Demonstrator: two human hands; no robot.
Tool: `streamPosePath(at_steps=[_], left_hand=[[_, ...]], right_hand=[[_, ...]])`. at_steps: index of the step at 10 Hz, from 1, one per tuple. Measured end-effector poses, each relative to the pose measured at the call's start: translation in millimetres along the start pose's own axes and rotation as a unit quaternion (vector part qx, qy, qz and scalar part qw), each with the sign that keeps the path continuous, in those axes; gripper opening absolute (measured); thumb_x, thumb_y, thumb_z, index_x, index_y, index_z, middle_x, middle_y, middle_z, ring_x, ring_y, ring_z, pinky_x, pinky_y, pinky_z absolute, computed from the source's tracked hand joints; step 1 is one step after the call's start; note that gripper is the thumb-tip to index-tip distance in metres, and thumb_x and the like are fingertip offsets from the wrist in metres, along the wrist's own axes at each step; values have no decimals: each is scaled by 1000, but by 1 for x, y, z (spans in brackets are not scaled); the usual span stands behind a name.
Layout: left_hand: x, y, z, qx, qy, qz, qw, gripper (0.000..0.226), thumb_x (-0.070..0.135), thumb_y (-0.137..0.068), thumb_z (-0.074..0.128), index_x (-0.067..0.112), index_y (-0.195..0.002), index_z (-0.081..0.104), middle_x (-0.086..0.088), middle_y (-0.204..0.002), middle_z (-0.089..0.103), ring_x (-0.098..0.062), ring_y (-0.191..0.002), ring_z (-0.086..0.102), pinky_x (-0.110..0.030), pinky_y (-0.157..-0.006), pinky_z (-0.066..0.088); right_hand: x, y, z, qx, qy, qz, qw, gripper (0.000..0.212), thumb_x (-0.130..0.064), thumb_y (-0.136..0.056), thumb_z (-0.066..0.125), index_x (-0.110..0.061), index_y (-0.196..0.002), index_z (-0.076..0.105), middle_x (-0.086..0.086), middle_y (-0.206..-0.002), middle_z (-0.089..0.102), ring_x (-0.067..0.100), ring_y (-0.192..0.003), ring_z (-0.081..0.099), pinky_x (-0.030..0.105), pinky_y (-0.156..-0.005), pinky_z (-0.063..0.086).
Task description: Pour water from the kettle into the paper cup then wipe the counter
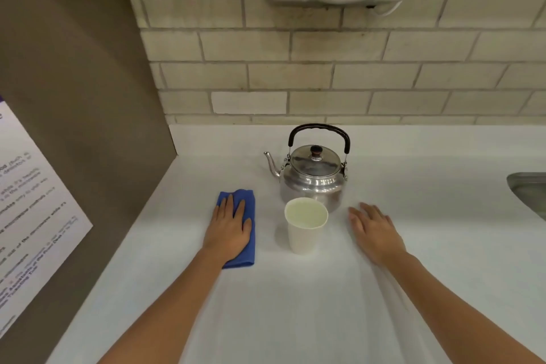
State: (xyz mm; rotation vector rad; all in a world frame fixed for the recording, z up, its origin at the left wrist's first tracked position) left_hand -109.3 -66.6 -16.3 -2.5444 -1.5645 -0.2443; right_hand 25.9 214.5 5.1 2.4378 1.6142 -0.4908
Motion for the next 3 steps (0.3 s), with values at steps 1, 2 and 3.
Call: streamPosePath(at_steps=[1, 2, 3], left_hand=[[-1, 1, -4, -13, -1, -10, 1000, 57, 36, -98, 26, 12, -147, 8, -20, -157, 3, -30, -145, 5, -40, -119, 3], [0, -2, -8, -32, -17, -18, 999, 58, 38, -98, 26, 13, -147, 8, -21, -156, 4, -31, -145, 5, -41, -118, 5], [3, -4, -17, -62, 6, -45, 997, 58, 40, -98, 25, 14, -147, 7, -22, -156, 7, -35, -144, 7, -43, -119, 8]], right_hand=[[0, -1, -5, -25, -11, 7, 1000, 41, -34, -98, 26, -25, -136, 40, 6, -151, 29, 21, -141, 17, 40, -114, 12], [-1, -7, -16, -19, -25, 14, 999, 42, -37, -98, 24, -27, -137, 38, 6, -152, 27, 22, -142, 17, 41, -116, 9], [-7, -16, -32, 15, -27, -1, 1000, 43, -39, -98, 25, -28, -138, 36, 6, -152, 27, 24, -142, 17, 44, -116, 9]])
Point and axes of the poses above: each hand's wrist, its own y-axis away from the middle knuckle, its own z-axis out of the palm, x = y × z, the point moved 1 cm from there along -y, towards the middle knuckle
